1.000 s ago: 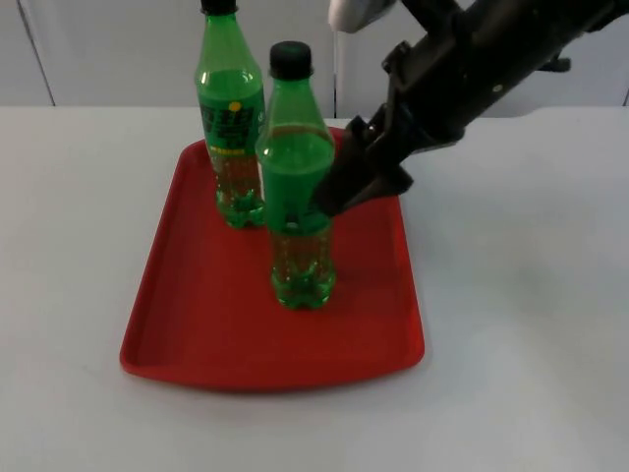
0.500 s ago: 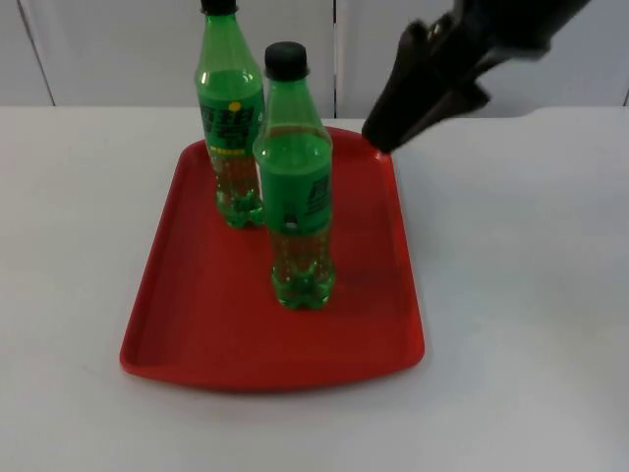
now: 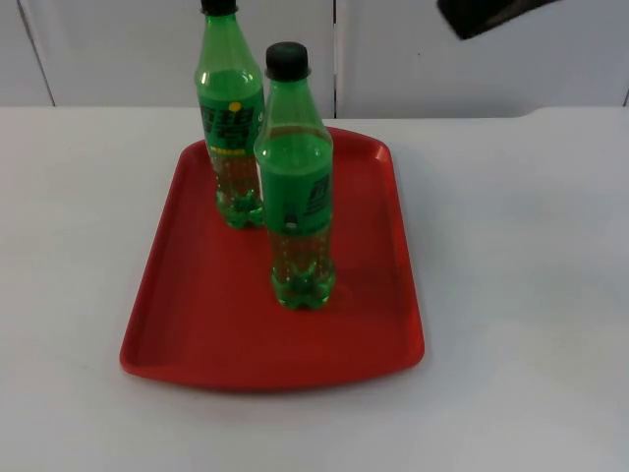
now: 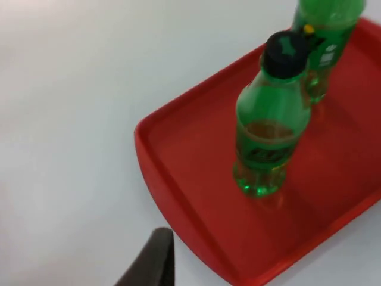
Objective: Place the bottle upright on the tray.
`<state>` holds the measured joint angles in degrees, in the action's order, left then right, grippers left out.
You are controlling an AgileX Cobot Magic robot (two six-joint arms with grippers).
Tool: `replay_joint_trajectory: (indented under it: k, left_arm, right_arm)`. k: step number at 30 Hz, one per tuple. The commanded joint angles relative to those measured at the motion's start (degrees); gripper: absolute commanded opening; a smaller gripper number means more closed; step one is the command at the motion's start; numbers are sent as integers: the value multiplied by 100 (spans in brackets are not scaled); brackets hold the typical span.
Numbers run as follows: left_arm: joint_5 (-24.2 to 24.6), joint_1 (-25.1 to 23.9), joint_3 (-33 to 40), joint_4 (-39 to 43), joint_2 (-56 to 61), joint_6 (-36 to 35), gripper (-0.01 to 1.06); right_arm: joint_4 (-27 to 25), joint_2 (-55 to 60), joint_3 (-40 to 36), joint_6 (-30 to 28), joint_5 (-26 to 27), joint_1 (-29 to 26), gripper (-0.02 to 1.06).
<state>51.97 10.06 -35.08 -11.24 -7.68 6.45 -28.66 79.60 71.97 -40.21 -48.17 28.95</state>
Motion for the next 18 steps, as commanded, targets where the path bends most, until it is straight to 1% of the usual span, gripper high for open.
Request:
replay_joint_trajectory:
  k: [1, 3, 8, 9, 12, 13, 17, 18]
  left_arm:
    - [-25, -12, 15, 17, 15, -34, 100]
    - [-25, -12, 15, 17, 15, -34, 100]
    - [-25, -12, 15, 17, 15, -34, 100]
    - [-25, -12, 15, 17, 15, -34, 100]
    - [-25, -12, 15, 17, 15, -34, 100]
    - [-25, -12, 15, 17, 15, -34, 100]
    - [-25, -12, 15, 17, 15, -34, 100]
    - [-25, -12, 15, 17, 15, -34, 100]
  right_arm:
    - [-7, -309, -229, 128, 214, 19, 105]
    - [-7, -491, -381, 168, 248, 19, 105]
    - [-7, -1356, -1027, 239, 372, 19, 105]
    - [-7, -1356, -1027, 239, 372, 19, 105]
    - [-4, -1990, -1496, 367, 451, 19, 105]
    - [-4, -1990, -1496, 367, 451, 19, 105]
    - [6, -2756, -2015, 380, 473, 19, 105]
    - [6, -2756, -2015, 380, 473, 19, 105]
